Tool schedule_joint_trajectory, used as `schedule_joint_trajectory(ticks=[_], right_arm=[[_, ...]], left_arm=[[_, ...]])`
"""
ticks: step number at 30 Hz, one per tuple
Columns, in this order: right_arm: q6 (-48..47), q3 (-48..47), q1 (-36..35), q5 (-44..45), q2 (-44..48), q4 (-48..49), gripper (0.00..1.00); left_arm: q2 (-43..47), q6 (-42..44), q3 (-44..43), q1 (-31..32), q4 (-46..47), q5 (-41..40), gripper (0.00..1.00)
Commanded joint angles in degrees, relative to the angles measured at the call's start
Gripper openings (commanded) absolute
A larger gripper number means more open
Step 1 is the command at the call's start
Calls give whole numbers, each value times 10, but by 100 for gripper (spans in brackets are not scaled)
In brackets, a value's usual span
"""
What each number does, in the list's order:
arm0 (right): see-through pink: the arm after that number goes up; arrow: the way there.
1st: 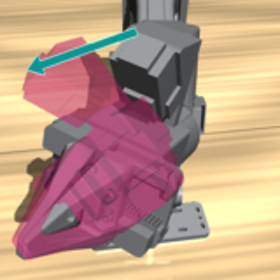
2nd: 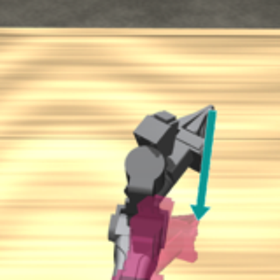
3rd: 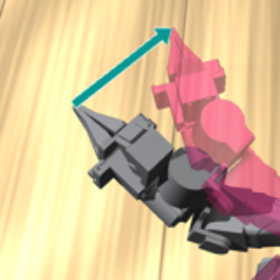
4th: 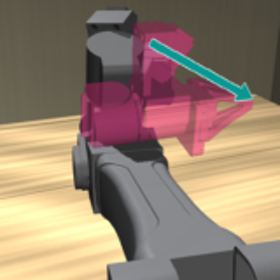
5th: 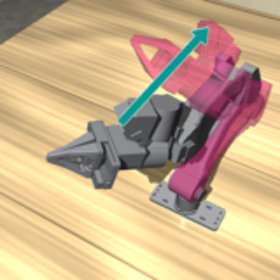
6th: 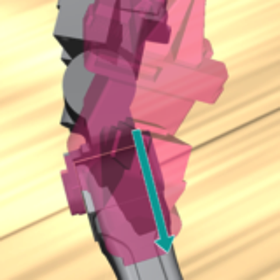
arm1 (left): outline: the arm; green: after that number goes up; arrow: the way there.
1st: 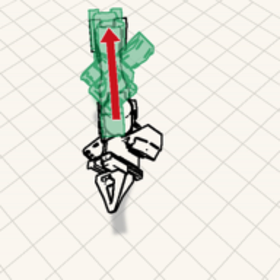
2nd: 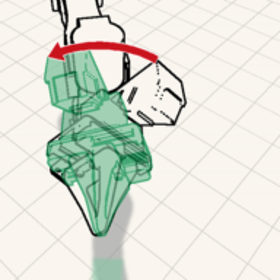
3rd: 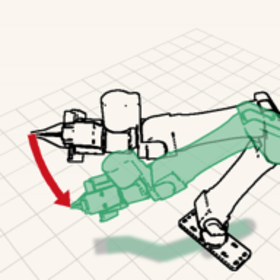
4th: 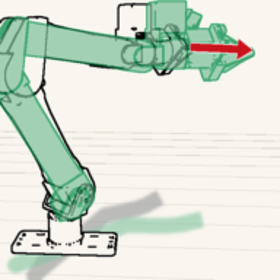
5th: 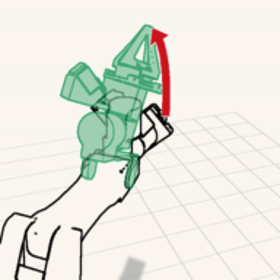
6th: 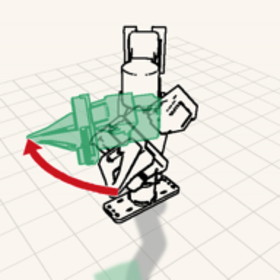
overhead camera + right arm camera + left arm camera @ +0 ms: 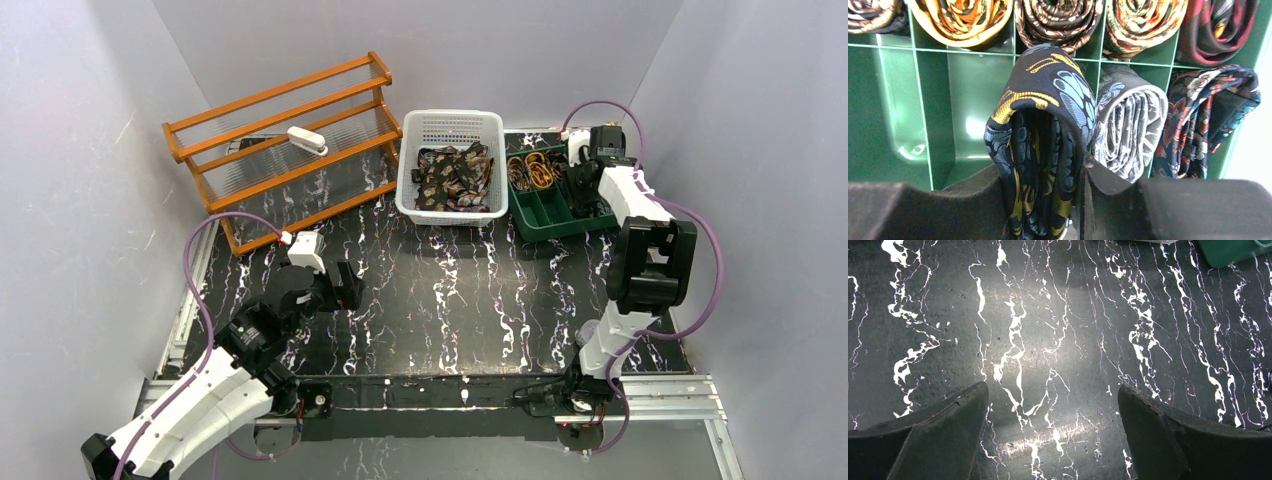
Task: Roll the ties
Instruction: Place the tie in the storage box.
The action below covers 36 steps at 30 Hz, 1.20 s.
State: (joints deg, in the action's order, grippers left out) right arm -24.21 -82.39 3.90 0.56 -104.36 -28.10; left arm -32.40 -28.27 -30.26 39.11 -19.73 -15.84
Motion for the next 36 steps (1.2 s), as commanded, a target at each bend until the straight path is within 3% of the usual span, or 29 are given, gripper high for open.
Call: schedule_joint_trajectory(ticks=[1,10,13,23,26,28,30,36], right_arm=[[-8,16,5,20,-6,31,1],[1,30,7,-17,-23,32,1],[5,40,8,11,-30,51,1],[18,-9,9,0,-81,25,4],[21,-8,9,-1,-82,20,12],[21,-10,8,-2,-79,17,30],[21,-15,8,-15,-74,10,32],[21,-31,9,-17,-67,0,52]], left_arm=[[0,7,3,-2,7,3,98],[-7,9,3,-2,8,8,98],[-10,10,2,-2,9,10,98],[-2,10,4,-2,10,10,98],[-6,11,3,-2,10,12,98],[-9,11,3,-3,10,11,98],[-15,11,3,-2,10,14,98],[-21,12,2,-2,10,18,98]])
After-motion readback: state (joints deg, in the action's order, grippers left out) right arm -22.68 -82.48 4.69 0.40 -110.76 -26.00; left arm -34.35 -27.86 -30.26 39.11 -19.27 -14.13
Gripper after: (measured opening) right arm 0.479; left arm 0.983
